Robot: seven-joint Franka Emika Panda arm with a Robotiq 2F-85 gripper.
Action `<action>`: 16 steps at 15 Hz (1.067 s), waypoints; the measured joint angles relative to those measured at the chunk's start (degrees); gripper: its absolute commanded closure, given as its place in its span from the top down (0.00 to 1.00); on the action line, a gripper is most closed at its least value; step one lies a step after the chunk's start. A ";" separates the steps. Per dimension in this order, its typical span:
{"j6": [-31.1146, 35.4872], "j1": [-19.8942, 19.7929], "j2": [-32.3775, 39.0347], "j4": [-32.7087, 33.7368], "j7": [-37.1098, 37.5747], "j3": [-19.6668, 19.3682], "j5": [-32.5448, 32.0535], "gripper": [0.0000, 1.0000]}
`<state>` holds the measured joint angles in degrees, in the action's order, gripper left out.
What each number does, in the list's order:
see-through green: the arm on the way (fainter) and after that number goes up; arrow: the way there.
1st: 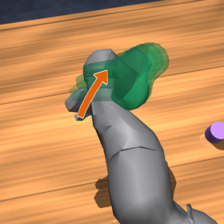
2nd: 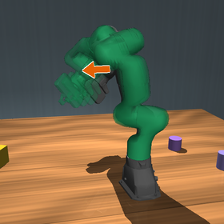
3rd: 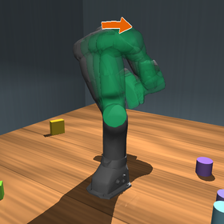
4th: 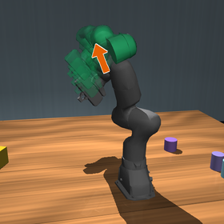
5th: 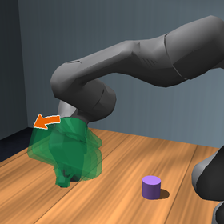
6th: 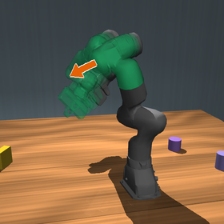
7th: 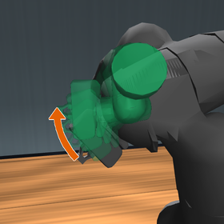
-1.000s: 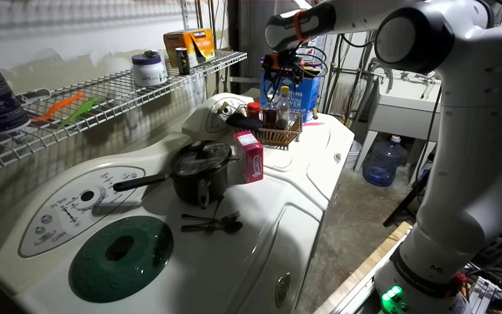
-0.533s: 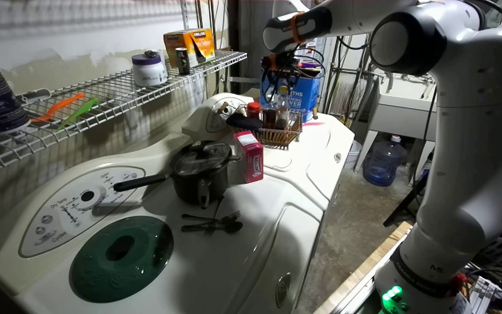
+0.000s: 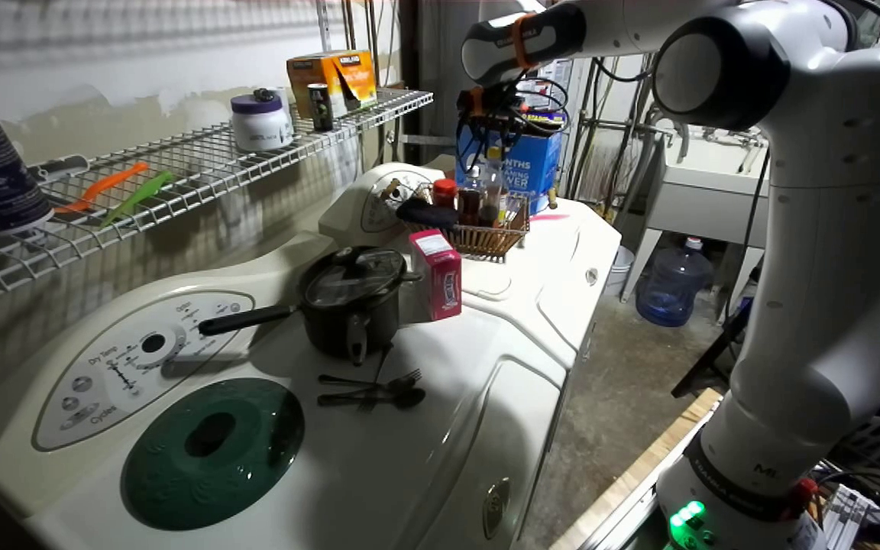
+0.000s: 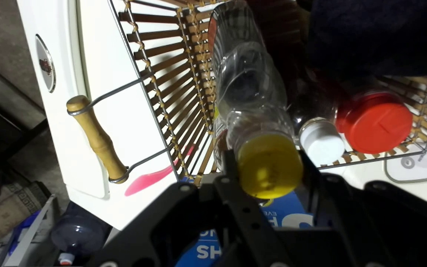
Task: Remove the bottle with the yellow lid from the basket
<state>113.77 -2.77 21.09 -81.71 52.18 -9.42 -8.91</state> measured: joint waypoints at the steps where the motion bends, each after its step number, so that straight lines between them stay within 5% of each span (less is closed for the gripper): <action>1: 0.00 0.01 -0.59 0.02 0.47 0.00 0.13 0.15; 14: -0.18 -0.43 -8.34 8.86 7.67 -0.03 6.77 0.15; 15: 1.31 -0.43 -8.29 9.56 7.67 -0.01 6.98 0.40; 16: 2.15 -0.47 -8.10 10.35 7.67 -0.02 7.48 0.40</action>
<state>115.92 -3.24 12.99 -71.35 59.85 -9.44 -1.44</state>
